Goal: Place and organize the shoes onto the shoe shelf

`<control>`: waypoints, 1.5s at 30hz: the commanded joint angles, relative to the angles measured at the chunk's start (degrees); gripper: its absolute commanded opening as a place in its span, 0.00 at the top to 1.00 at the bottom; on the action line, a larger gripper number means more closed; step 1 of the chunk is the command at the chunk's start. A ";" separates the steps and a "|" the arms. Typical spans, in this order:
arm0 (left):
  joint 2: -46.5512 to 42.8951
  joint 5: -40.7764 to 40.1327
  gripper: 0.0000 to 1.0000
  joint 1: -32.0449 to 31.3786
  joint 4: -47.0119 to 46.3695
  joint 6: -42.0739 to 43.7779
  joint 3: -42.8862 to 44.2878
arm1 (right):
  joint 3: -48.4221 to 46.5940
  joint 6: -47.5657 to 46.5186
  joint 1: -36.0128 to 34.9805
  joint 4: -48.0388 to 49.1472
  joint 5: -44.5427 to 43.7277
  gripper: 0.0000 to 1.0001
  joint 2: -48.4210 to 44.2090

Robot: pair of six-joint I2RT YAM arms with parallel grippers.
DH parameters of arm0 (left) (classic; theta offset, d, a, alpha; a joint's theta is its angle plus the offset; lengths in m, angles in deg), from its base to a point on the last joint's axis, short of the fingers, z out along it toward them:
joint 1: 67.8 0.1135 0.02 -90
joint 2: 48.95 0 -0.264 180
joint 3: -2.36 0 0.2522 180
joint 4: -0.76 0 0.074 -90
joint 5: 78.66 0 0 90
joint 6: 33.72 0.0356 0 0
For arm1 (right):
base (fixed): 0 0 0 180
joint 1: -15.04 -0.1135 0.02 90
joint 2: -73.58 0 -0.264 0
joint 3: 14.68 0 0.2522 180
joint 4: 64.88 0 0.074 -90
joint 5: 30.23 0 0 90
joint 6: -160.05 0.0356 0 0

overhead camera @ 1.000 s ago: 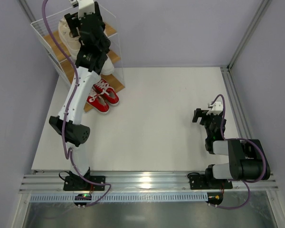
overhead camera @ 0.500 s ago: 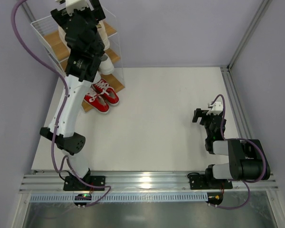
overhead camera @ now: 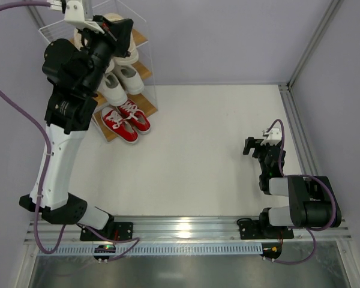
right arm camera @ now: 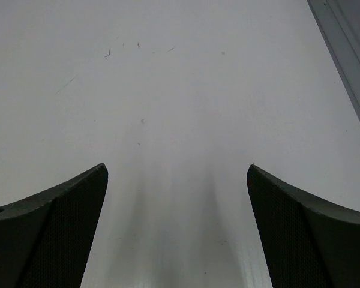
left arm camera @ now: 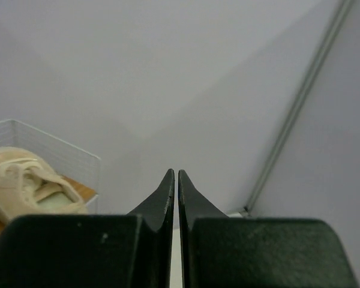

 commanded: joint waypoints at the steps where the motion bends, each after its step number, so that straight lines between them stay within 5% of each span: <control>1: 0.75 22.01 1.00 2.37 3.38 -5.61 -3.61 | -1.21 -0.37 0.13 4.56 0.52 0.03 0.09; 15: 5.93 33.58 1.00 10.29 -2.07 -11.25 -13.02 | -1.21 -0.37 0.13 4.65 0.52 0.03 0.09; 25: 8.64 14.78 1.00 10.64 0.39 -5.10 -14.26 | -1.12 -0.37 0.13 4.65 0.52 0.03 0.09; 45: 14.99 14.59 1.00 12.84 -3.03 -6.67 -4.49 | -1.12 -0.37 0.13 4.65 0.52 0.03 0.01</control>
